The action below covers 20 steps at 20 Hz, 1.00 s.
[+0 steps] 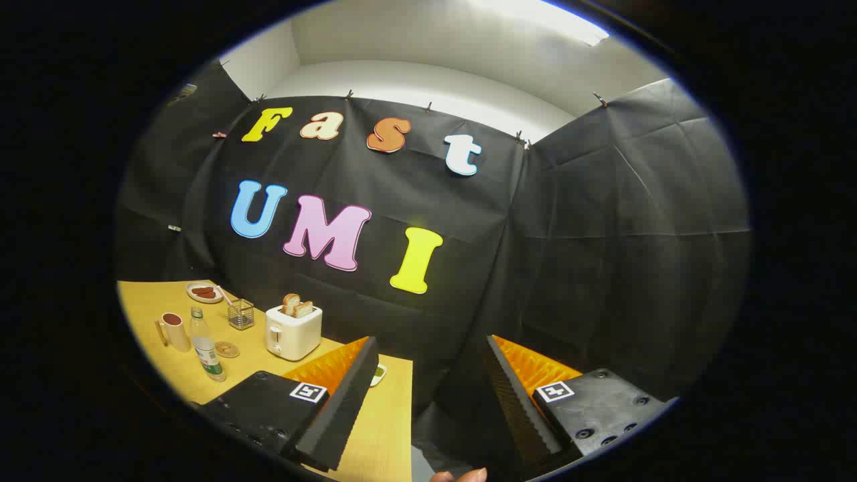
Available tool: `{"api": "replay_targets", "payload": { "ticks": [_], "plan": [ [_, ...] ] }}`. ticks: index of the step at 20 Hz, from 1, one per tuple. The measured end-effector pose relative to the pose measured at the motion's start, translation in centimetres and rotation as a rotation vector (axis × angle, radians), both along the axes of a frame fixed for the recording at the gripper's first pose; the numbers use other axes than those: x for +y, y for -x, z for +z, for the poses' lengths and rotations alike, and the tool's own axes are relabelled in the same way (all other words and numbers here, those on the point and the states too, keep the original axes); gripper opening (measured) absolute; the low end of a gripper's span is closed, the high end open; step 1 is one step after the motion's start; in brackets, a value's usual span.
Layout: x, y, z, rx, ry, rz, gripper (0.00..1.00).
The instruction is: Take the bottle from table, then pour the juice into the cup, finally place the bottle on the coaster
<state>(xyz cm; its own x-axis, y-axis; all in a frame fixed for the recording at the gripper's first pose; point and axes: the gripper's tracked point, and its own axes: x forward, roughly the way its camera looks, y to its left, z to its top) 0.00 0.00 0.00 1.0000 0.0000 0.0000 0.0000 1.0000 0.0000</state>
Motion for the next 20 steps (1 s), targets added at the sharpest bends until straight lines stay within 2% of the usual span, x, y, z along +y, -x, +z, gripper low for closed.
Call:
{"api": "replay_targets", "payload": {
  "ticks": [11, 20],
  "plan": [
    [7.1, 1.0, 3.2, 0.021, -0.016, 0.052, 0.97],
    [15.1, 0.8, 6.1, 0.020, -0.033, 0.089, 0.97]
  ]
}}
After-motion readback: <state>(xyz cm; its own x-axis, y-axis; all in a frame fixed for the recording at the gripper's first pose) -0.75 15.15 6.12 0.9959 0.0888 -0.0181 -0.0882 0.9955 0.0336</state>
